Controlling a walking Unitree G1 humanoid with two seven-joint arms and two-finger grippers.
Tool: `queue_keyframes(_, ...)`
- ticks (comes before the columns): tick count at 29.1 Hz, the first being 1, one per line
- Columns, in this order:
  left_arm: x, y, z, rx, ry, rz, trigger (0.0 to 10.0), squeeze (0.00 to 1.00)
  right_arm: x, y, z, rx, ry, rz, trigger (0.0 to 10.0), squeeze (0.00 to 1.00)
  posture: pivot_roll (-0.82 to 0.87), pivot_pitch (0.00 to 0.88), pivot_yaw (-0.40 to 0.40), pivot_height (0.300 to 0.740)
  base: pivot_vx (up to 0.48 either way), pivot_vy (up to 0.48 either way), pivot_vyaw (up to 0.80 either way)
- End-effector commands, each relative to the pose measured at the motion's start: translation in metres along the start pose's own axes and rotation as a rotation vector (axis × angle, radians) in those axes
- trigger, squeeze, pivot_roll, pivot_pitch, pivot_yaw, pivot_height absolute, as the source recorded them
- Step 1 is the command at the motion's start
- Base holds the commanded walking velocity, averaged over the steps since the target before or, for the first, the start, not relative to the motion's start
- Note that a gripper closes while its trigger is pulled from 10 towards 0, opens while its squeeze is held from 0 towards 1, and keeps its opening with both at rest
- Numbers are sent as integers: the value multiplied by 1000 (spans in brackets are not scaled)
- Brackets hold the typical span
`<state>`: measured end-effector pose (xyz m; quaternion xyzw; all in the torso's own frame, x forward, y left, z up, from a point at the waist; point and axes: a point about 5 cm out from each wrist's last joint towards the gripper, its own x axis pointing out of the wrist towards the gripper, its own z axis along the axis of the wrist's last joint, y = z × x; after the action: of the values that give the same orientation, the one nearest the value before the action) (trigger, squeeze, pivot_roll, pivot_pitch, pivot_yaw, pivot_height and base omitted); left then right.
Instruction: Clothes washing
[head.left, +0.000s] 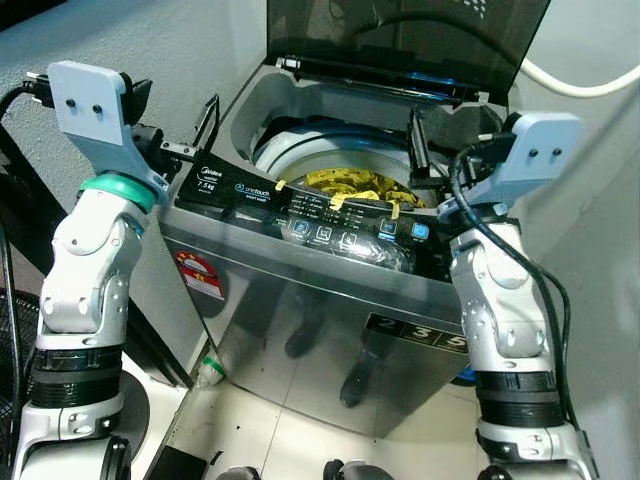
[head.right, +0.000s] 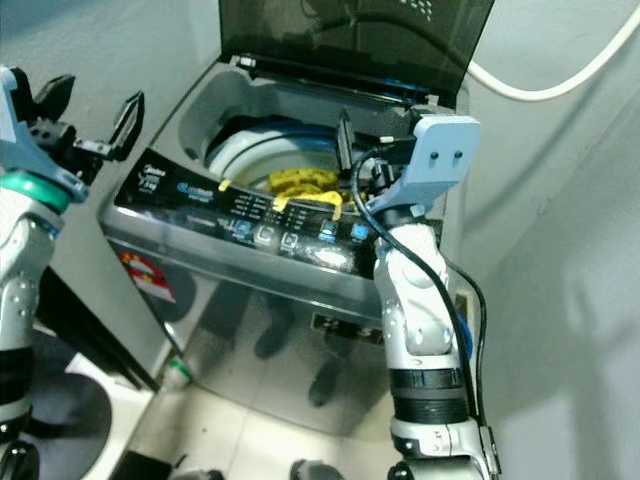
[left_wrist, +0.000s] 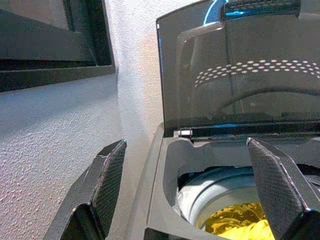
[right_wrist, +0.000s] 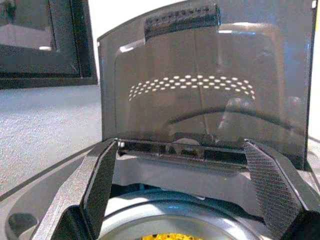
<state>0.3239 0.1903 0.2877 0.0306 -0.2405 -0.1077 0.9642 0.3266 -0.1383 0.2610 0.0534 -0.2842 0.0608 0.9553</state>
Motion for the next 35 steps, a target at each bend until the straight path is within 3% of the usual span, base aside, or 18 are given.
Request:
queue_keyframes(1, 5, -3, 2, 11, -10, -18, 10000, 0, 7, -1, 2, -13, -19, -14, 10000, 0, 50, 0, 55, 740, 0, 0, 0)
queue_keyframes(15, 4, -5, 4, 13, -11, -30, 10000, 0, 11, -2, 3, -19, -23, -22, 10000, 0, 57, 0, 55, 740, 0, 0, 0)
queue_keyframes(35, 4, -7, 4, 12, -8, -41, 10000, 0, 11, -1, 0, -23, -13, -26, 10000, 0, 58, 0, 56, 740, 0, 0, 799)
